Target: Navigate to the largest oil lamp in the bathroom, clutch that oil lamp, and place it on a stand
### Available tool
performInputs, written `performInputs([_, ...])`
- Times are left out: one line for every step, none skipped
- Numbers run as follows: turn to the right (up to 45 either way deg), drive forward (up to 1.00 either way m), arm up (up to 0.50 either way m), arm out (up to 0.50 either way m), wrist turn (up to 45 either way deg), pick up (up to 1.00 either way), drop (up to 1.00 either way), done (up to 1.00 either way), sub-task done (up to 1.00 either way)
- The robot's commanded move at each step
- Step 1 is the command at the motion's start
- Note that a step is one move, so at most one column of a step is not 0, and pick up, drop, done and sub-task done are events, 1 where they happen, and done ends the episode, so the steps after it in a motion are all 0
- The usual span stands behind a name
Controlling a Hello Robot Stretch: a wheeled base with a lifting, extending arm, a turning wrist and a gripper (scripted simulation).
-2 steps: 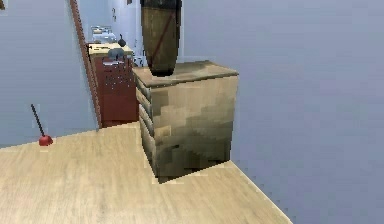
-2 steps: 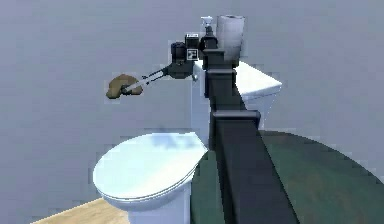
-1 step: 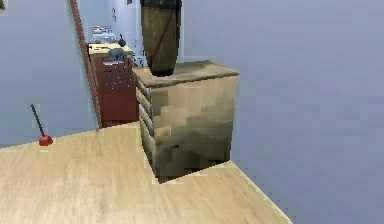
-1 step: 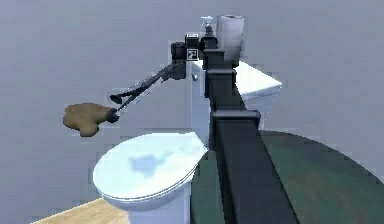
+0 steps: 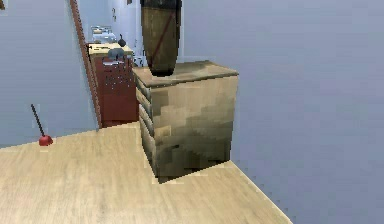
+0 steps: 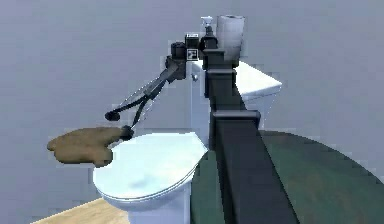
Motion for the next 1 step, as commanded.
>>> performInputs([0.0,0.0,0.0,-0.44,0.0,0.0,0.0,0.0,0.0])
